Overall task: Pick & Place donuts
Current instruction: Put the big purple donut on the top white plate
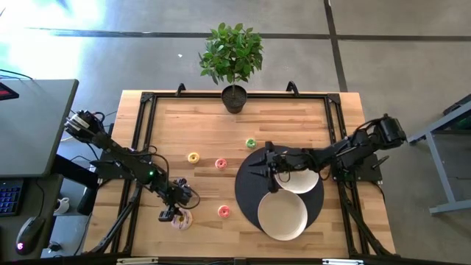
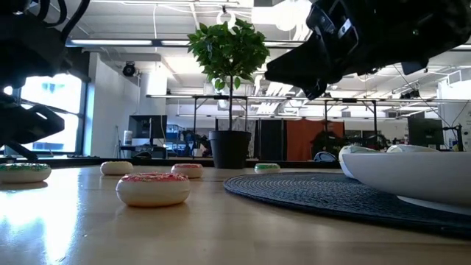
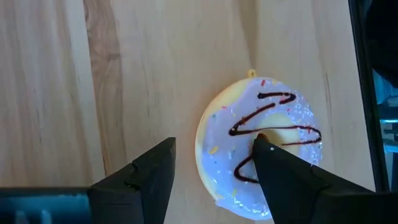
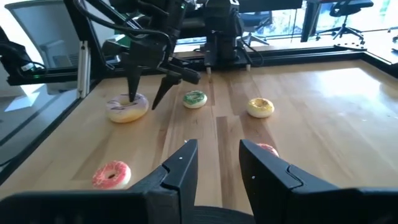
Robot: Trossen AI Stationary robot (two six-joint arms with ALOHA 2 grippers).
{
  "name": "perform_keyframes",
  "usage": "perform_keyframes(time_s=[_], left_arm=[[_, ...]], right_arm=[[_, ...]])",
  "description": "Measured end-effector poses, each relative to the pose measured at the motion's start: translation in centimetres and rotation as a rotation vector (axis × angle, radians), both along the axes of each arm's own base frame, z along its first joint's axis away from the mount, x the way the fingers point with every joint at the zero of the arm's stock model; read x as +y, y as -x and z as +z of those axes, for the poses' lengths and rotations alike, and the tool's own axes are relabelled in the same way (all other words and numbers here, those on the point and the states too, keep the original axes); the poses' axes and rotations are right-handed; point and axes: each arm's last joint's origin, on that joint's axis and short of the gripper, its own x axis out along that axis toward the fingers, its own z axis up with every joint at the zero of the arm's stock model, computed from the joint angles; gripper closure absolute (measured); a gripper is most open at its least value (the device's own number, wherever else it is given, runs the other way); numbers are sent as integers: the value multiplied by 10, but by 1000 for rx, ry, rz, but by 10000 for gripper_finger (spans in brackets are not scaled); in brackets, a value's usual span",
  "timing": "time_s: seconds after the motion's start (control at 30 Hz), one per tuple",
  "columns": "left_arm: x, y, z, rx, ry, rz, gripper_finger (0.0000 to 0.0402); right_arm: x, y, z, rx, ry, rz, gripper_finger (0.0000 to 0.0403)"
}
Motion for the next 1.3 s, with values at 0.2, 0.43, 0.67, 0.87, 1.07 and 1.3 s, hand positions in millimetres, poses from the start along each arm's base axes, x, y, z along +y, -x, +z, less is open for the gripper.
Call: perform_keyframes(time_s=[0.2,0.43,0.67,0.87,1.07,1.3], left_arm=[[0,0,0,1,6,-11,253],[2,-4,2,-89,-74,68,359],[18,-28,21,-119,-16,295,385],[47,-60,51,-208,24,440,385],[79,-78,69,-195,176,458,389],[109,-83,76,-163,295,461,389]], right_arm=[[0,0,0,0,3,-6,289],[-3,0,1,-8,62,-80,289],[-1,-5,6,-11,91,-49,285],[3,-21,26,-23,143,9,263],[11,-29,34,48,326,79,239],[23,-27,35,6,696,205,229]])
